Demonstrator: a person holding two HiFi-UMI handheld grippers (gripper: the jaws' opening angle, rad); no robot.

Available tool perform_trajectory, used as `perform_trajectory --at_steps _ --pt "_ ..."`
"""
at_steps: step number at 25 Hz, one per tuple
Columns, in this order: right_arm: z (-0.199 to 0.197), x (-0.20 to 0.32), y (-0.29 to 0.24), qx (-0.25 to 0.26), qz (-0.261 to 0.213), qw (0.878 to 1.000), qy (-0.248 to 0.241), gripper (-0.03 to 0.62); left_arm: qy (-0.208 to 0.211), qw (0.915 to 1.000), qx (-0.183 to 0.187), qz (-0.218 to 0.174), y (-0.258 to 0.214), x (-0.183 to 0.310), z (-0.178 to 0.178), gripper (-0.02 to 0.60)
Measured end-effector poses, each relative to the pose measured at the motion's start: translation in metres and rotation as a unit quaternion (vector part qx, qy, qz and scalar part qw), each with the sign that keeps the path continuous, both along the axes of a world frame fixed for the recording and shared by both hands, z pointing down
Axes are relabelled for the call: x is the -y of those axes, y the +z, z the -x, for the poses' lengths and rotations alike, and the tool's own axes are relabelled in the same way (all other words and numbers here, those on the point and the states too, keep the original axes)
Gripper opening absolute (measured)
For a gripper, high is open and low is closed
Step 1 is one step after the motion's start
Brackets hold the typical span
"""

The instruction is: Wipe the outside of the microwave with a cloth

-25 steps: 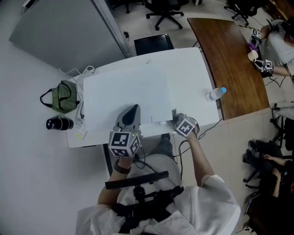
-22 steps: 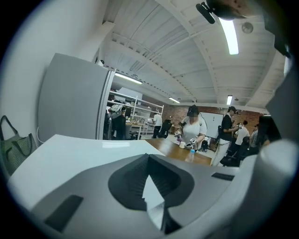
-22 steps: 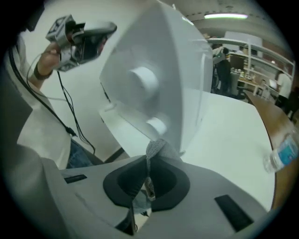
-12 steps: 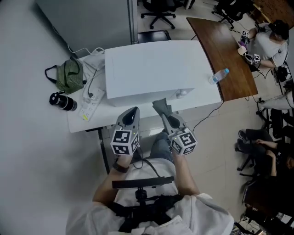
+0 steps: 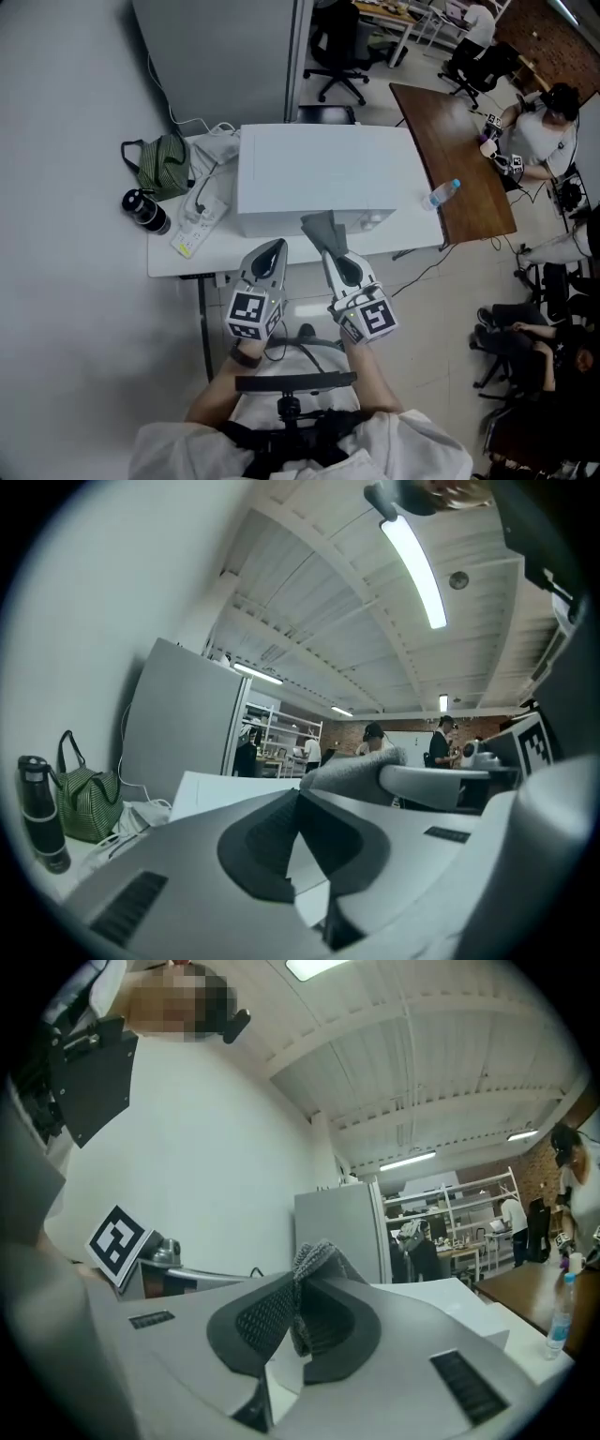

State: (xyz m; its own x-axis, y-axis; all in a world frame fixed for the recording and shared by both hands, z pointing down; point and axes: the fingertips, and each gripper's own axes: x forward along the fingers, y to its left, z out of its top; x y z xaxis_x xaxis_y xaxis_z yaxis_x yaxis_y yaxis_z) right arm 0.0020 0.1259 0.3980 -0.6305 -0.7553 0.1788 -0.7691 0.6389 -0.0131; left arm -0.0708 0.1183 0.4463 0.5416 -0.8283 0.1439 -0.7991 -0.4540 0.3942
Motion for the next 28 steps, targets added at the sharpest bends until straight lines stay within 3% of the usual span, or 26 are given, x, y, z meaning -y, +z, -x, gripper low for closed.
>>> perform_trajectory --at_steps 3,12,21,28 --pt "-0.005 0.000 -0.005 0.002 -0.002 1.000 -0.005 0.011 0.000 0.9998 -0.003 -0.020 -0.016 0.006 -0.008 0.012" --pt "-0.013 0.005 -0.005 0.015 -0.014 1.000 -0.001 0.011 0.015 0.9998 -0.006 -0.014 -0.013 0.011 -0.021 0.012" --pt "-0.013 0.000 -0.004 0.011 -0.009 1.000 -0.016 0.011 0.006 0.9976 0.064 -0.027 -0.008 0.010 -0.027 0.012" --pt "-0.014 0.002 0.005 0.007 -0.007 1.000 -0.010 0.011 0.015 0.9973 0.053 -0.049 -0.009 0.013 -0.034 0.012"
